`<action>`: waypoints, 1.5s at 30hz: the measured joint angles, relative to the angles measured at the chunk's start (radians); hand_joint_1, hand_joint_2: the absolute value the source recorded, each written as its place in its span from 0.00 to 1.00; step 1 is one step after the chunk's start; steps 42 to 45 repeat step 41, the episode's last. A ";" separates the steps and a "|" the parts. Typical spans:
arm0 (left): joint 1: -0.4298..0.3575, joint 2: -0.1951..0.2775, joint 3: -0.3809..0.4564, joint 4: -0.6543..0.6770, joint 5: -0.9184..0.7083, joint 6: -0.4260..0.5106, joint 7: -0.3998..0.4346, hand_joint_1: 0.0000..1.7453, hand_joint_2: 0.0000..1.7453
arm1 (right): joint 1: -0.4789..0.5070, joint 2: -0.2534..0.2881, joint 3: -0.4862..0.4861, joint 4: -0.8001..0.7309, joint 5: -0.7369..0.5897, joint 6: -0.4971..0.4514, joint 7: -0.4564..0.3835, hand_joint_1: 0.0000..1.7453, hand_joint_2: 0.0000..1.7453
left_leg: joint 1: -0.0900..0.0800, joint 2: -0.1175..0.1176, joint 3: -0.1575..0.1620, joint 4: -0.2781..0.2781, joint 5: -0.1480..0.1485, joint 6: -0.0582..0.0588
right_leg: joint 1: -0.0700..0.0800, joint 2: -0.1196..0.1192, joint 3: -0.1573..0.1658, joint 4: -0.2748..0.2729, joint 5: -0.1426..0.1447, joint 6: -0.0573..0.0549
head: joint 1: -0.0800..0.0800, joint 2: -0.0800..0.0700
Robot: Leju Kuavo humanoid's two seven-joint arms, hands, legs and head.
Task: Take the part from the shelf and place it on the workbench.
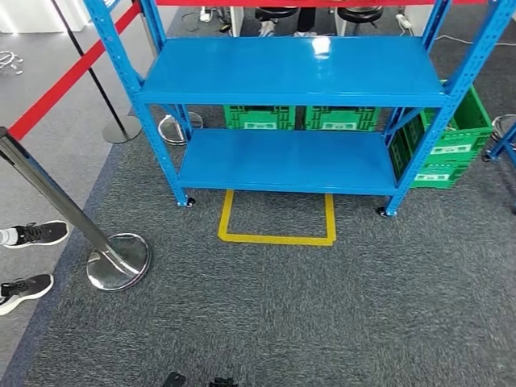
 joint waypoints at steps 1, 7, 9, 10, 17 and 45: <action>0.003 0.000 0.001 0.000 0.000 0.000 0.000 0.00 0.00 | 0.000 0.000 0.000 0.000 0.000 0.000 0.000 0.00 0.00 | -0.001 0.001 0.003 -0.035 0.045 0.004 | 0.000 -0.008 0.018 -0.003 -0.014 0.002 | 0.000 0.000; 0.010 0.002 0.006 0.001 0.000 0.001 0.001 0.00 0.00 | -0.008 0.002 -0.001 0.000 -0.019 0.021 0.001 0.00 0.00 | -0.018 0.028 0.118 -0.283 0.128 0.039 | 0.007 -0.027 0.122 -0.062 -0.046 0.033 | 0.001 0.000; 0.010 0.002 0.006 0.001 0.000 0.001 0.001 0.00 0.00 | -0.011 0.002 -0.001 0.000 -0.023 0.025 0.001 0.00 0.00 | -0.013 0.021 0.148 -0.305 0.108 0.047 | 0.007 -0.015 0.102 0.000 -0.008 0.046 | 0.003 0.000; 0.011 0.002 0.007 0.001 0.000 0.001 0.001 0.00 0.00 | -0.012 0.002 -0.001 0.000 -0.024 0.026 0.000 0.00 0.00 | -0.011 0.017 0.170 -0.317 0.098 0.051 | 0.007 -0.004 0.062 0.067 0.008 0.046 | 0.005 0.000; 0.020 0.002 0.012 0.004 0.001 0.001 0.004 0.00 0.00 | 0.009 0.002 -0.001 0.000 -0.026 0.026 0.002 0.00 0.00 | -0.009 -0.023 0.352 -0.352 -0.023 0.055 | 0.005 0.028 -0.200 0.187 -0.147 0.050 | 0.016 0.000; 0.003 0.002 0.031 0.012 0.007 0.011 0.042 0.00 0.00 | -0.009 0.011 -0.004 0.000 -0.054 0.023 -0.002 0.00 0.00 | 0.006 0.011 0.062 -0.283 0.171 0.033 | -0.019 0.034 0.187 -0.106 -0.116 0.060 | -0.001 0.000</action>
